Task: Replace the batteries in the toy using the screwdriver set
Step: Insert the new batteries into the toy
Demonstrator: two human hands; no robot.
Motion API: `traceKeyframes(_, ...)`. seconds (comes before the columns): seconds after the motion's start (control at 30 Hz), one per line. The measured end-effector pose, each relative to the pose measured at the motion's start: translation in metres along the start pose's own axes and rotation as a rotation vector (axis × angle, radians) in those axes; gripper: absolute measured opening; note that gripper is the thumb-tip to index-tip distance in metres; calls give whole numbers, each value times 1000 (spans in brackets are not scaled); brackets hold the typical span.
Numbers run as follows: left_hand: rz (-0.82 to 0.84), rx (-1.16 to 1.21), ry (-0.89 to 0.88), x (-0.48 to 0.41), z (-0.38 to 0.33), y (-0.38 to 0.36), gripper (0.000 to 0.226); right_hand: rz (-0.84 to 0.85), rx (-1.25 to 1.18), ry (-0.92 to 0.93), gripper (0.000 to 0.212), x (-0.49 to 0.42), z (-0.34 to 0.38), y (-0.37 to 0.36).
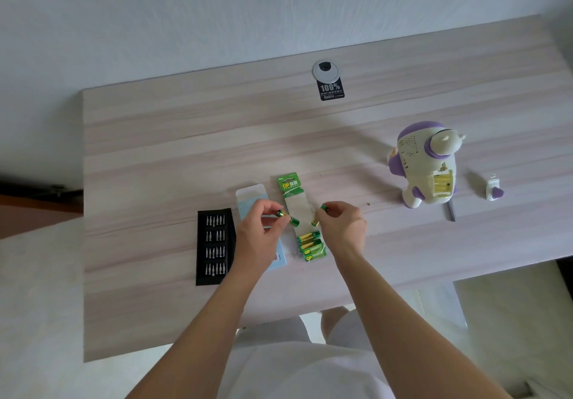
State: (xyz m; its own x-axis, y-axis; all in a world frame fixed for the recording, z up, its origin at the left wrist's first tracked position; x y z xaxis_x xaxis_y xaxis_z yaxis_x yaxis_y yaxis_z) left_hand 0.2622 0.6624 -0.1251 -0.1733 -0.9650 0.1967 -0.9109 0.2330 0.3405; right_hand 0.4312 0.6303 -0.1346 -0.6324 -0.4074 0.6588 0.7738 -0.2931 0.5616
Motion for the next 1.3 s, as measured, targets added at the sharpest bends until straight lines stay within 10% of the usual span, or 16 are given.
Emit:
traceKeyframes(0.4,46,482,-38,-6,-67,-23,18,240,-636,192,8,39,8,79)
traceKeyframes(0.87,193,356,-210,7,-144,-125,10,86,-503,374,14,6,-21,201)
traceKeyframes(1.3,-130,291,-126,21,-165,-205,17,367,-319,510,26,-71,-17,265)
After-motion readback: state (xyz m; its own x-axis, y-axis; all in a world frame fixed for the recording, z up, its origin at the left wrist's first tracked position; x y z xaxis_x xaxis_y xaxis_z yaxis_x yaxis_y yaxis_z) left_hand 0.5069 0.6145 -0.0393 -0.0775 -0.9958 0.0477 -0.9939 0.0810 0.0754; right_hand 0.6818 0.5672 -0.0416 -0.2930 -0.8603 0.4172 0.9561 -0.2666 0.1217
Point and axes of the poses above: each hand's wrist, its own x-axis away from the middle knuckle, its own y-axis out of the back of the hand, z = x × y, the point moved 3 cm from there along -x, towards the middle knuckle, and after that the axes turned 10 degrees about -y, right-handed, at the moved point
